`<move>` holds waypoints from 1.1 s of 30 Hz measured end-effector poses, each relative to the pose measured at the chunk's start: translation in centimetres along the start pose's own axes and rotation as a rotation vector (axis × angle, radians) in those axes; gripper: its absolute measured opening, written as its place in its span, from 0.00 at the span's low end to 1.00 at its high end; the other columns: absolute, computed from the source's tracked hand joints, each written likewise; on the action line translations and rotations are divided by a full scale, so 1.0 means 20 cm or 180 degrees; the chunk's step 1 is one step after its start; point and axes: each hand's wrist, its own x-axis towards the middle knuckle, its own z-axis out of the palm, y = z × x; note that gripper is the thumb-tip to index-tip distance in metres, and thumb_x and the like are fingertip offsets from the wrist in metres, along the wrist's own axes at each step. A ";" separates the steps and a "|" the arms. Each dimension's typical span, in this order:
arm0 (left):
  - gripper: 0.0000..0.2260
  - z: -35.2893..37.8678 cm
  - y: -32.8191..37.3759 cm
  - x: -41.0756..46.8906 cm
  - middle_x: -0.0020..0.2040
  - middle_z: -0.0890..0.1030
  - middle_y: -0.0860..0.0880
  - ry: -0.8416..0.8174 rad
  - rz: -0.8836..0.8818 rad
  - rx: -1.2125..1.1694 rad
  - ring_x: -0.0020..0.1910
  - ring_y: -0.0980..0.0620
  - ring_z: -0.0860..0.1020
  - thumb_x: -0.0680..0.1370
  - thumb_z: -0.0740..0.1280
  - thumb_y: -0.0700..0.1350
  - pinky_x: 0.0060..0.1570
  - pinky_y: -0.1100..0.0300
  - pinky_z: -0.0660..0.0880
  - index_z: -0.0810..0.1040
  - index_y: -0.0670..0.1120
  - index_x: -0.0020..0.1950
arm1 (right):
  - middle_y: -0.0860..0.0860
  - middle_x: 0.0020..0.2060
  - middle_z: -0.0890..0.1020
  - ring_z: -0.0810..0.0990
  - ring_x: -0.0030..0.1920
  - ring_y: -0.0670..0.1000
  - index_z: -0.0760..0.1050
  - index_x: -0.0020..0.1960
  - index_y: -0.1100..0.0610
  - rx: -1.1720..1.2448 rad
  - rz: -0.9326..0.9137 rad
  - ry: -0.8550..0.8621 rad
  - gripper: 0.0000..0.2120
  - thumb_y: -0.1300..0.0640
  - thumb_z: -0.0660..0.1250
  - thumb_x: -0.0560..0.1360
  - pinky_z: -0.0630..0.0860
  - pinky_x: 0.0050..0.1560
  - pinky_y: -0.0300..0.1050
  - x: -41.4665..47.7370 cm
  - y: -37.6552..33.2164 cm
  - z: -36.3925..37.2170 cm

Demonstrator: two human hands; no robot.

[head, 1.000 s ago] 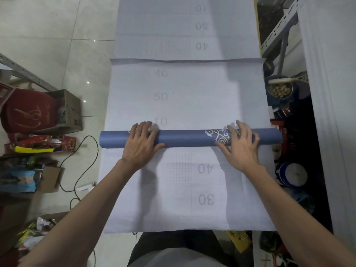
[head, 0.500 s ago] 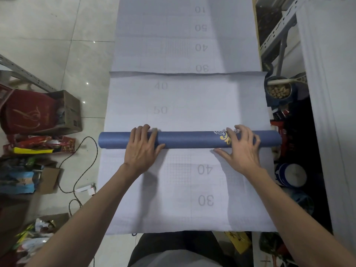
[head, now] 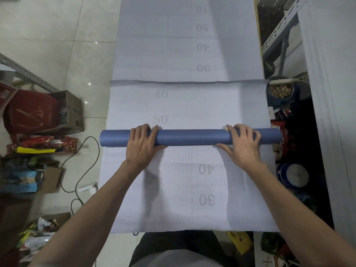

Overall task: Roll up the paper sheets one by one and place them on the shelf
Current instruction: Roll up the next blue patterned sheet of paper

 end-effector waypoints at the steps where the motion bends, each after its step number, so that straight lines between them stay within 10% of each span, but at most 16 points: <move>1: 0.29 0.00 -0.01 0.00 0.50 0.79 0.40 0.0022 0.0015 -0.0013 0.45 0.39 0.77 0.78 0.65 0.64 0.53 0.44 0.74 0.77 0.40 0.64 | 0.56 0.64 0.74 0.68 0.67 0.58 0.69 0.72 0.54 0.0003 0.0028 0.0012 0.35 0.31 0.59 0.75 0.57 0.67 0.59 0.00 0.01 0.00; 8: 0.28 0.03 -0.01 -0.01 0.61 0.77 0.35 0.0009 -0.0041 -0.0249 0.60 0.33 0.75 0.81 0.62 0.60 0.67 0.40 0.67 0.75 0.35 0.64 | 0.57 0.71 0.68 0.63 0.72 0.59 0.69 0.71 0.56 0.0184 0.0062 0.0092 0.34 0.33 0.58 0.77 0.55 0.68 0.59 -0.03 0.00 0.02; 15: 0.30 0.00 -0.05 0.04 0.45 0.78 0.42 -0.0045 0.0087 -0.0183 0.41 0.40 0.75 0.80 0.52 0.67 0.50 0.47 0.70 0.76 0.41 0.58 | 0.57 0.62 0.76 0.69 0.65 0.58 0.70 0.71 0.56 -0.0036 0.0079 0.0032 0.34 0.33 0.63 0.75 0.57 0.67 0.59 0.00 0.04 -0.02; 21: 0.28 0.05 -0.03 -0.03 0.60 0.76 0.35 0.0212 0.0001 -0.0194 0.57 0.35 0.75 0.78 0.65 0.65 0.61 0.41 0.70 0.78 0.41 0.64 | 0.56 0.72 0.68 0.63 0.73 0.58 0.70 0.70 0.54 0.0131 -0.0010 -0.0006 0.31 0.34 0.61 0.76 0.53 0.69 0.59 -0.02 0.02 -0.01; 28: 0.27 0.02 -0.06 0.00 0.46 0.80 0.42 0.0093 0.0128 -0.0222 0.43 0.39 0.77 0.79 0.59 0.64 0.57 0.46 0.70 0.78 0.41 0.60 | 0.53 0.64 0.74 0.67 0.67 0.56 0.68 0.71 0.53 0.0017 0.0084 -0.0093 0.33 0.31 0.56 0.77 0.55 0.69 0.57 0.01 0.02 -0.03; 33: 0.22 0.02 -0.02 0.00 0.56 0.77 0.38 0.0157 0.0035 -0.0354 0.51 0.36 0.75 0.82 0.59 0.58 0.61 0.43 0.68 0.78 0.40 0.59 | 0.54 0.70 0.70 0.64 0.71 0.56 0.70 0.71 0.53 0.0178 0.0013 0.0070 0.30 0.33 0.54 0.79 0.54 0.68 0.57 0.00 0.00 0.00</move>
